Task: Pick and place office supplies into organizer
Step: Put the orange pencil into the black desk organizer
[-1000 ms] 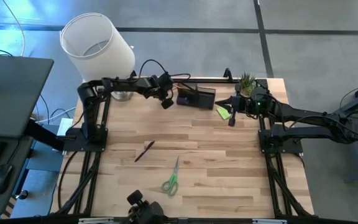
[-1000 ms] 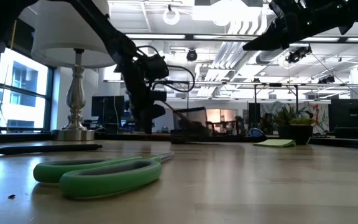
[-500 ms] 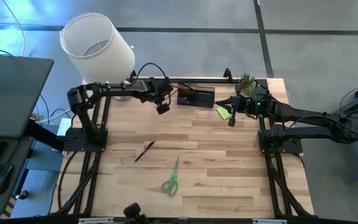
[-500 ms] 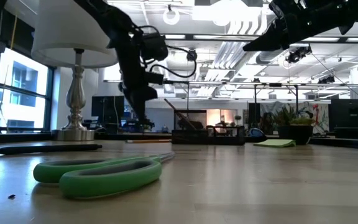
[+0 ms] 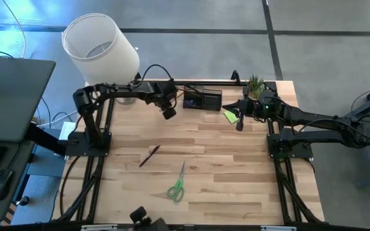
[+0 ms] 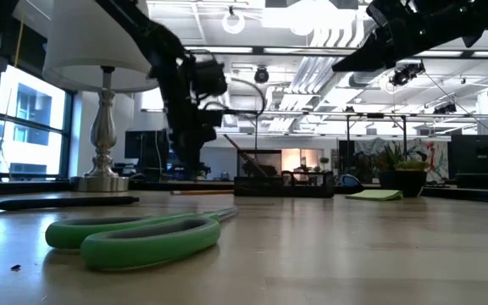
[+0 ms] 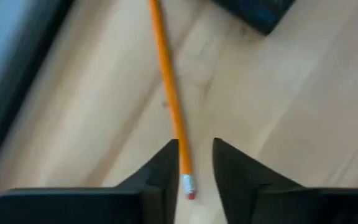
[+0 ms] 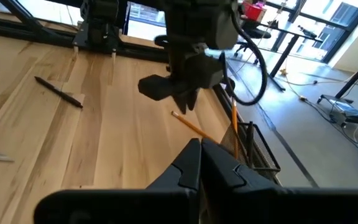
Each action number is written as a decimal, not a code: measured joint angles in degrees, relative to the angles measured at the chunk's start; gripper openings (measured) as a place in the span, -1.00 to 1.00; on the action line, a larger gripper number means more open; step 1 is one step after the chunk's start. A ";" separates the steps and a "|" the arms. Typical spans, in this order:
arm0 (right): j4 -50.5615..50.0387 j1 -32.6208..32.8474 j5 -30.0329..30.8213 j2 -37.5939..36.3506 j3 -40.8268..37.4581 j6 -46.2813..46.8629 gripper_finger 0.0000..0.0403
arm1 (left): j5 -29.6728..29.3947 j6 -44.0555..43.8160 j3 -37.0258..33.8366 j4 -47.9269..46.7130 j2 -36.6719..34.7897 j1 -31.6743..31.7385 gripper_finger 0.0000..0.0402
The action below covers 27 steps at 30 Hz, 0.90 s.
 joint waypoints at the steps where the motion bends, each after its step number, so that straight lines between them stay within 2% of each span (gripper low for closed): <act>1: -0.22 0.00 0.01 0.00 0.00 -0.16 -1.00 | 1.54 -0.02 -0.42 1.11 0.72 0.54 -0.52; 3: -0.44 -0.01 0.03 0.00 0.00 -0.15 -1.00 | 2.08 -0.35 -0.97 2.21 1.71 1.43 -0.40; 8: -0.41 0.00 0.13 0.00 0.00 -1.01 -1.00 | -1.58 -1.42 -1.31 3.71 4.33 1.81 -0.17; 15: -0.41 0.00 0.16 0.00 0.00 -1.03 -1.00 | -2.19 -1.67 -1.09 4.03 7.01 1.77 -0.10; 20: -0.55 0.00 0.16 0.00 0.00 -1.03 -1.00 | -1.78 -1.59 -1.09 4.09 7.32 1.59 -0.30; 27: -0.61 -0.02 0.16 0.00 0.00 -1.01 -1.00 | -1.14 -1.69 -0.99 1.84 7.45 1.27 -0.91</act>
